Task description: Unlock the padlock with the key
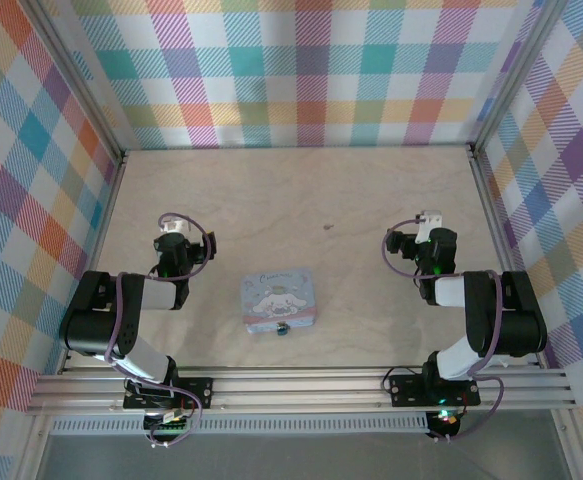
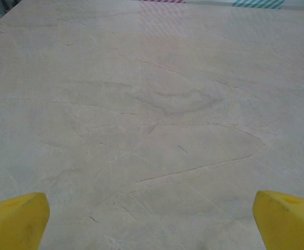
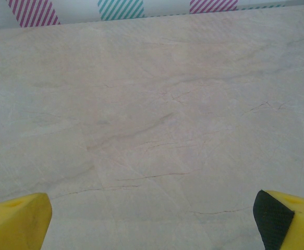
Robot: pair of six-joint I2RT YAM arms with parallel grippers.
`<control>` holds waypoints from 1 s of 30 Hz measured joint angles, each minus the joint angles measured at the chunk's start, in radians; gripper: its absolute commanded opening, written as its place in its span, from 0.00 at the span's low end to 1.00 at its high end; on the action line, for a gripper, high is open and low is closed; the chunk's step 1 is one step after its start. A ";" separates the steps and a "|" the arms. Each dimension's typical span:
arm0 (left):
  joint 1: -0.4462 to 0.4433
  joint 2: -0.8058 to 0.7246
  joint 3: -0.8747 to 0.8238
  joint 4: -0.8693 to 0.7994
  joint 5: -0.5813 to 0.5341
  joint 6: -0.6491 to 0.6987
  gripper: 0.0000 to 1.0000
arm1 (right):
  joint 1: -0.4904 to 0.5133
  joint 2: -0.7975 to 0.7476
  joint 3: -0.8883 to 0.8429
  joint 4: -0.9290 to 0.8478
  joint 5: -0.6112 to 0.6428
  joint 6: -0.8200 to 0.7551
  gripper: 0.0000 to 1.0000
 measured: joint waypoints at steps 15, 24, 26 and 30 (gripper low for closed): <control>0.000 -0.077 -0.008 -0.052 -0.014 -0.008 1.00 | 0.000 -0.021 0.000 -0.026 0.009 0.003 1.00; 0.000 -0.421 0.069 -0.350 -0.014 -0.109 1.00 | 0.000 -0.240 0.103 -0.342 -0.011 0.053 1.00; 0.000 -0.460 0.122 -0.456 0.000 -0.166 1.00 | 0.001 -0.283 0.148 -0.441 -0.040 0.089 1.00; 0.000 -0.492 0.212 -0.633 0.061 -0.294 1.00 | 0.010 -0.337 0.229 -0.625 -0.135 0.183 1.00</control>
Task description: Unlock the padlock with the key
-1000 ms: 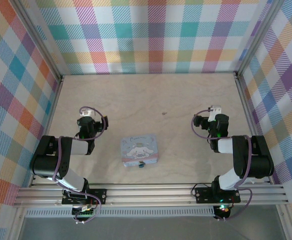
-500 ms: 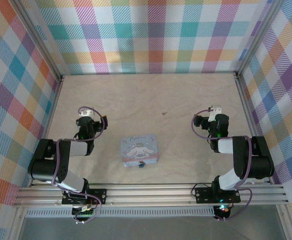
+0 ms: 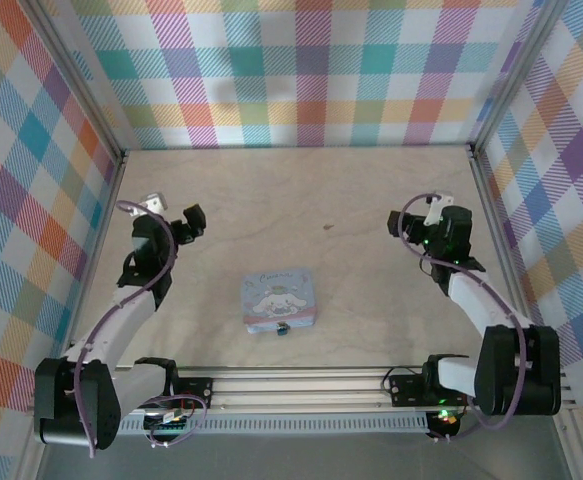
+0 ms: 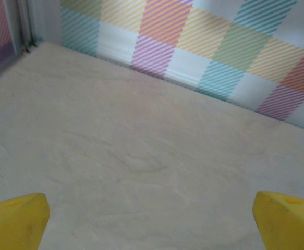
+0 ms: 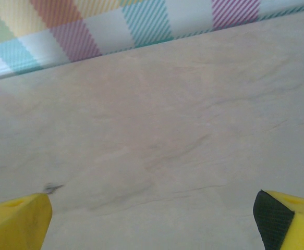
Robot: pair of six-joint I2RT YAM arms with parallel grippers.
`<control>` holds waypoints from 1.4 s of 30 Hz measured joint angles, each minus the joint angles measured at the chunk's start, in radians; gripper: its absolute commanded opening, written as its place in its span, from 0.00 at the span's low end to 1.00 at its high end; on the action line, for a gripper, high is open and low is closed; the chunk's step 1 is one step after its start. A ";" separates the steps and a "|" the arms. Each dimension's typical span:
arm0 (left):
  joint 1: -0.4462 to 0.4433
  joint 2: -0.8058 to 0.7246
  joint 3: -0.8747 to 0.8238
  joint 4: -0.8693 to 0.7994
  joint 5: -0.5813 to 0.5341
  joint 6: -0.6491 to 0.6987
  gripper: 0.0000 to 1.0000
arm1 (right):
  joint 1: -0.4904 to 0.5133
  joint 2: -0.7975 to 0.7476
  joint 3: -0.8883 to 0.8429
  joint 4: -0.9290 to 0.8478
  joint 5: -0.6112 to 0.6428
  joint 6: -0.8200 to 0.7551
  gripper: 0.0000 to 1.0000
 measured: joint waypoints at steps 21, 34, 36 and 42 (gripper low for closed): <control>-0.263 -0.164 0.056 -0.756 0.476 -0.391 1.00 | 0.586 0.065 0.093 -0.452 -0.339 0.331 0.98; -0.396 -0.053 -0.033 -0.690 0.531 -0.500 1.00 | 0.702 0.274 0.159 -0.428 -0.399 0.391 0.99; -0.401 -0.044 -0.035 -0.670 0.538 -0.507 1.00 | 0.706 0.285 0.159 -0.415 -0.406 0.398 1.00; -0.409 -0.003 -0.035 -0.615 0.553 -0.521 1.00 | 0.718 0.301 0.159 -0.389 -0.420 0.417 1.00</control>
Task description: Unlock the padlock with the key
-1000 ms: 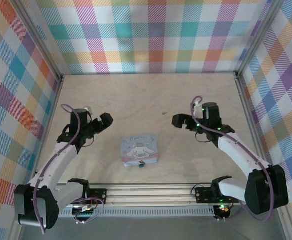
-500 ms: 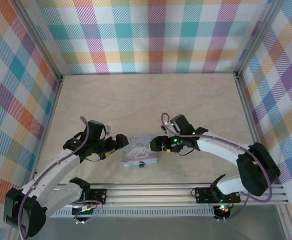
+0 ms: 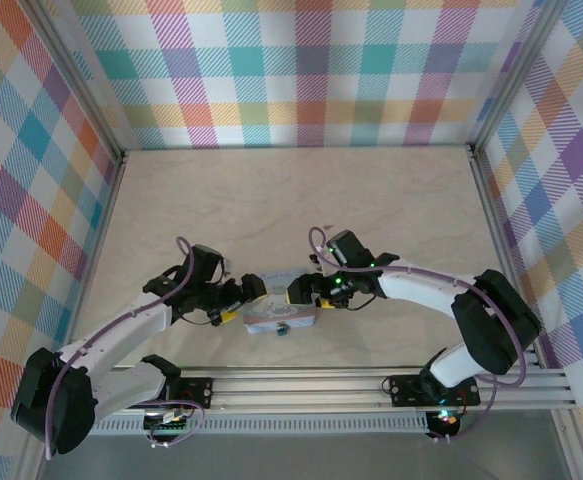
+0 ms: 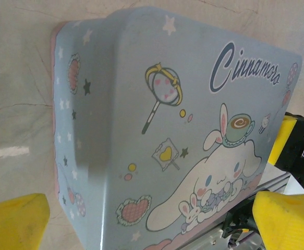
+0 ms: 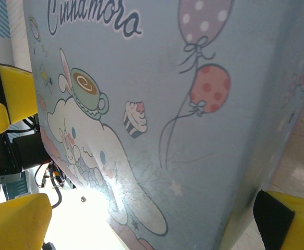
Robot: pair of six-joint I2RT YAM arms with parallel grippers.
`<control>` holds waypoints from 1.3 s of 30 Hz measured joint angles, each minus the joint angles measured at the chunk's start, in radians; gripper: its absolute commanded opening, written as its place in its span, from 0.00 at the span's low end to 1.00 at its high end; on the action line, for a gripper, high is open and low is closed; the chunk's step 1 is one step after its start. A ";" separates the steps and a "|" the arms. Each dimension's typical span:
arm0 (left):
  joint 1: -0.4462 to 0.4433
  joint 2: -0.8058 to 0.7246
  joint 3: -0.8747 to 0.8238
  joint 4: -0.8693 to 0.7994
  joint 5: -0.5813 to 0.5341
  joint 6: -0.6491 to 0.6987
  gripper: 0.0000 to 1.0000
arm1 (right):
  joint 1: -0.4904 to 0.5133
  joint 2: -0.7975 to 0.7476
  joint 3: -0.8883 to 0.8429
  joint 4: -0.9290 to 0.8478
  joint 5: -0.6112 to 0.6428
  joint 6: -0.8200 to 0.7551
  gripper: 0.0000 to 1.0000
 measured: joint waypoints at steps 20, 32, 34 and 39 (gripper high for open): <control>-0.013 0.076 0.006 0.088 -0.035 -0.022 1.00 | 0.003 0.021 0.010 0.021 0.011 0.037 0.86; -0.007 0.241 0.103 0.130 -0.130 0.010 1.00 | -0.002 0.075 0.074 0.012 0.064 0.048 0.86; 0.005 0.286 0.136 0.136 -0.143 0.023 1.00 | -0.003 0.092 0.097 0.006 0.078 0.048 0.86; 0.042 0.392 0.229 0.152 -0.170 0.061 1.00 | -0.010 0.134 0.150 -0.007 0.100 0.047 0.86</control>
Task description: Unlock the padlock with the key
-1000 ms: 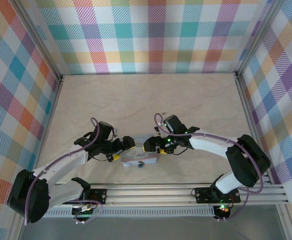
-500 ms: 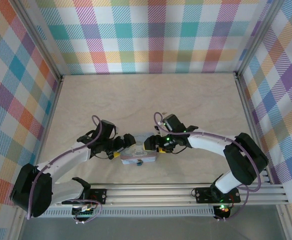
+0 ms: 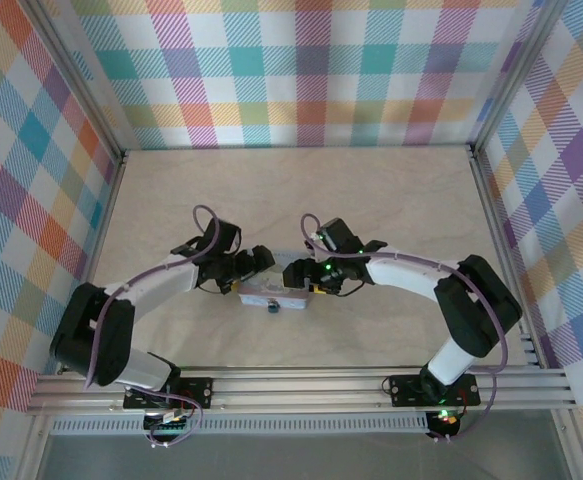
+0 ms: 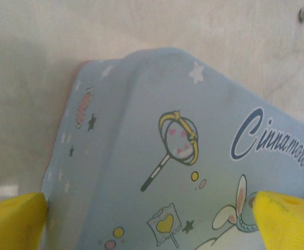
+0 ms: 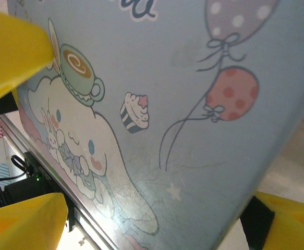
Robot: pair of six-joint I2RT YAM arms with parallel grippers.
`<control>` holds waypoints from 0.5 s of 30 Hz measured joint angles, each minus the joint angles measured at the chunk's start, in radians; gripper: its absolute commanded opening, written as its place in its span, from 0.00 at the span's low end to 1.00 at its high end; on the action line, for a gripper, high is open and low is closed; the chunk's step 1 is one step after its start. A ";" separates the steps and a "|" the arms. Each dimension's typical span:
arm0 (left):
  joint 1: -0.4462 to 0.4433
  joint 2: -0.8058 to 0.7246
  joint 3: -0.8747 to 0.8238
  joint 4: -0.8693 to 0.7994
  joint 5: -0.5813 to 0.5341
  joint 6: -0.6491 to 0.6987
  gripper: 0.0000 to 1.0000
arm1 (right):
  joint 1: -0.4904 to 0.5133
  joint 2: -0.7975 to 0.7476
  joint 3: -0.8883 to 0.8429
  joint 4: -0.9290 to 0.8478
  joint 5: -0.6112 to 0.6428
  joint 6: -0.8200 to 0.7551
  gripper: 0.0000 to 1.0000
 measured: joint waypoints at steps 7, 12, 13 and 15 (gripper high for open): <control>0.041 0.127 0.114 0.041 -0.011 0.048 1.00 | -0.015 0.048 0.050 -0.003 -0.003 -0.013 0.86; 0.056 0.189 0.169 0.069 -0.004 0.061 1.00 | -0.051 0.077 0.080 -0.002 -0.010 -0.023 0.87; 0.059 0.195 0.172 0.075 -0.002 0.061 1.00 | -0.055 0.080 0.082 -0.001 -0.011 -0.024 0.87; 0.064 0.200 0.177 0.078 -0.001 0.066 1.00 | -0.061 0.084 0.084 0.005 -0.016 -0.027 0.87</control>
